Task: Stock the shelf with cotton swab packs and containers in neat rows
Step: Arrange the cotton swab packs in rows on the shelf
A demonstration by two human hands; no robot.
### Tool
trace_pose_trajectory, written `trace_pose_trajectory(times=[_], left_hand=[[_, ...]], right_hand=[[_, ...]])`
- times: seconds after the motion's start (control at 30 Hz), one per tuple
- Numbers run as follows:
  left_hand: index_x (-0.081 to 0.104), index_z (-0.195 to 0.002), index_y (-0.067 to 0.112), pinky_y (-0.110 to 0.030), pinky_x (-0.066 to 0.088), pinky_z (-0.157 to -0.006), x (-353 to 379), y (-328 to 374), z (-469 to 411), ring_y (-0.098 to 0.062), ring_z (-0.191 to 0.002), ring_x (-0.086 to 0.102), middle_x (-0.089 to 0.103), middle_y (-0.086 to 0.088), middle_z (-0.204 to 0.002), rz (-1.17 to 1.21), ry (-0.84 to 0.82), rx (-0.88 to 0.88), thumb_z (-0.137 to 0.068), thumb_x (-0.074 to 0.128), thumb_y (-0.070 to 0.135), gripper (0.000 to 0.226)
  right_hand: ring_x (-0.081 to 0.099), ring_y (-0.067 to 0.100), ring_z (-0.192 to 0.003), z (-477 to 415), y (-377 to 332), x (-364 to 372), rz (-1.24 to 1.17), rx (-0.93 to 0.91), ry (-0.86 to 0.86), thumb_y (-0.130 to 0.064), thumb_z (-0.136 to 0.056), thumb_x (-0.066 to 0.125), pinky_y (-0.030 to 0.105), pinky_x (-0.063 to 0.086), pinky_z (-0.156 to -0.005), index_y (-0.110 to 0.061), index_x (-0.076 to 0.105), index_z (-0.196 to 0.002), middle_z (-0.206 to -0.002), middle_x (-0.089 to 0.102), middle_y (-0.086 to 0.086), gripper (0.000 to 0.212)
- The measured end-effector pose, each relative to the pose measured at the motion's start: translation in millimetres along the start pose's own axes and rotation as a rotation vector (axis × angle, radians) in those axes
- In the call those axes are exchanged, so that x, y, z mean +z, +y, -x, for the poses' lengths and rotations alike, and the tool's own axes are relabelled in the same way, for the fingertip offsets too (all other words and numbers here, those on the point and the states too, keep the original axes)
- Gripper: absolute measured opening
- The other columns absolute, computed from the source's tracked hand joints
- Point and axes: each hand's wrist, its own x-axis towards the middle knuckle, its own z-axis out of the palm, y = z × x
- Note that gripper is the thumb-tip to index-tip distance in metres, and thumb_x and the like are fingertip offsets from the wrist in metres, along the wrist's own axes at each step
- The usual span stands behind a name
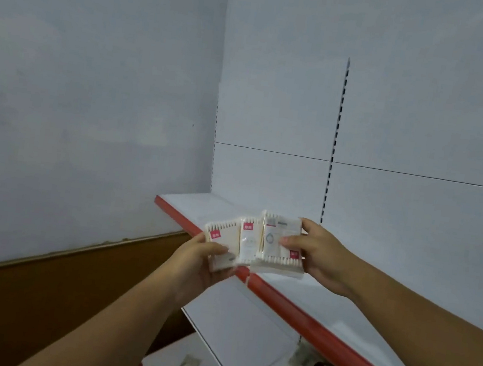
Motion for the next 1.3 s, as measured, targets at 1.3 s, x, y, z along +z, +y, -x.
trace_pose_trajectory(times=[1.3], left_hand=[[0.068, -0.094, 0.006, -0.025, 0.056, -0.061, -428.7, 139.6, -540.8, -0.021, -0.076, 0.071, 0.074, -0.009, -0.089, -0.53, 0.119, 0.039, -0.077, 0.075, -0.003, 0.021]], right_hand=[[0.069, 0.028, -0.087, -536.5, 167.9, 69.9, -0.053, 0.061, 0.473, 0.004, -0.084, 0.061, 0.044, 0.048, -0.079, -0.014, 0.056, -0.113, -0.097, 0.073, 0.011, 0.034]])
